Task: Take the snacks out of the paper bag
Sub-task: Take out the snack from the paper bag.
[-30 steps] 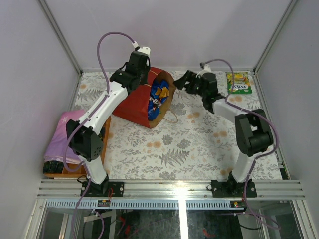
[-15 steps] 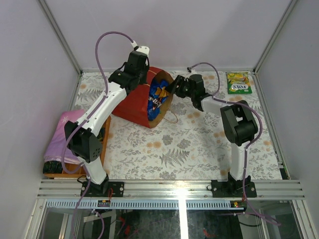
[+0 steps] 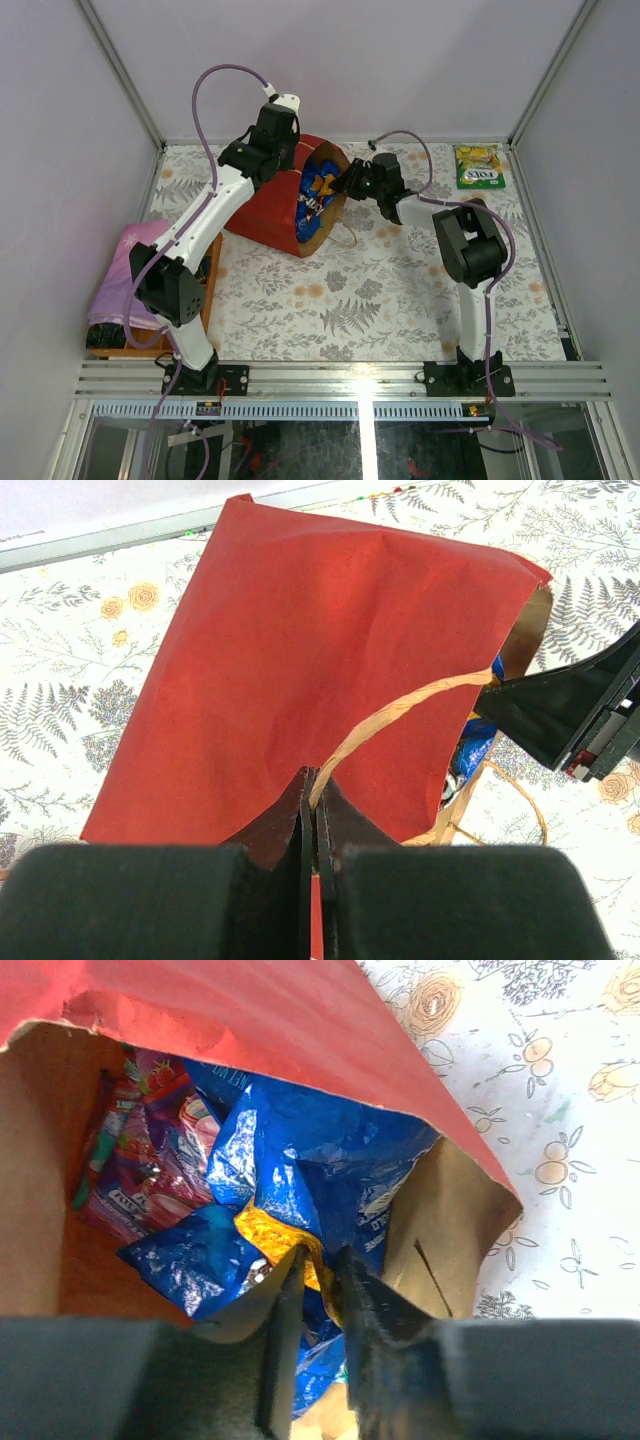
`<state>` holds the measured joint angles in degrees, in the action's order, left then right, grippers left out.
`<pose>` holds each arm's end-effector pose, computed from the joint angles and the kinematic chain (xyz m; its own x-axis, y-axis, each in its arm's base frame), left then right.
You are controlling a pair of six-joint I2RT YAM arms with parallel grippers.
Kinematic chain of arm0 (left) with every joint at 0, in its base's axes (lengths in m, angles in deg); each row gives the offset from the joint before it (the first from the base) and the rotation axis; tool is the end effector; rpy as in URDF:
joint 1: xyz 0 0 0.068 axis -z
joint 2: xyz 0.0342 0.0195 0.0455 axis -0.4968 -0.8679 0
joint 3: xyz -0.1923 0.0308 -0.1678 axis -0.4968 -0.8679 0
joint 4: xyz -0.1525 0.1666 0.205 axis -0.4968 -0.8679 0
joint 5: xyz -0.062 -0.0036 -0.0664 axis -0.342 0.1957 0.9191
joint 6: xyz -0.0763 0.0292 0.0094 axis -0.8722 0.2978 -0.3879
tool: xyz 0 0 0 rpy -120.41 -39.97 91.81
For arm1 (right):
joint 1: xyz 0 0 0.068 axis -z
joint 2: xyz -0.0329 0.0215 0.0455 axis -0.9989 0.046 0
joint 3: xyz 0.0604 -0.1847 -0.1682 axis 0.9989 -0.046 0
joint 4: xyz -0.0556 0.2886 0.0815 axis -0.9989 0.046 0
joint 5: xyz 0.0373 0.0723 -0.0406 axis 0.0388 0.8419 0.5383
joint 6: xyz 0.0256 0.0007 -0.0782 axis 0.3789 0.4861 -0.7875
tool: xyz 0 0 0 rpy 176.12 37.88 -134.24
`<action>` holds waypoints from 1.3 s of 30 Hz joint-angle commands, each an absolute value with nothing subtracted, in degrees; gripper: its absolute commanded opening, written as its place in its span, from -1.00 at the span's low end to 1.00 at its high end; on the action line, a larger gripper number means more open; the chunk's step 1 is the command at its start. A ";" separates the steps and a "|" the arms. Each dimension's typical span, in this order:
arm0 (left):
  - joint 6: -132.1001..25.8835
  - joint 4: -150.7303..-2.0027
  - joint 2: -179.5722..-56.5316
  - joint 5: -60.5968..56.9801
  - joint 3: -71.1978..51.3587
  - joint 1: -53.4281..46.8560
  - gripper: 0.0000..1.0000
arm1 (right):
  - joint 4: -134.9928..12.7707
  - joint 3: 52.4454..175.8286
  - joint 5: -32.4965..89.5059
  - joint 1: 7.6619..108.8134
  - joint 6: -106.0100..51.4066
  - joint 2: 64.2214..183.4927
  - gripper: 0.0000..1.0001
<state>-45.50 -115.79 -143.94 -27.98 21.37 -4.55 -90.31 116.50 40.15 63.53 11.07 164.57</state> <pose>0.4375 -0.1819 0.3456 -0.5319 0.1779 -0.8279 0.1418 0.9826 0.1200 0.4832 0.2392 0.1287 -0.6463 0.4465 -0.6188 -0.3043 0.5929 0.7456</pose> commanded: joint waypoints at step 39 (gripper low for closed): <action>-46.13 -113.25 -143.52 -32.77 19.71 -7.25 -1.00 | -81.19 119.33 53.47 84.67 9.58 129.40 -1.00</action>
<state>-45.43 -115.38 -143.94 -31.98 20.28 -6.85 -80.41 118.88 53.20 76.05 9.81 131.11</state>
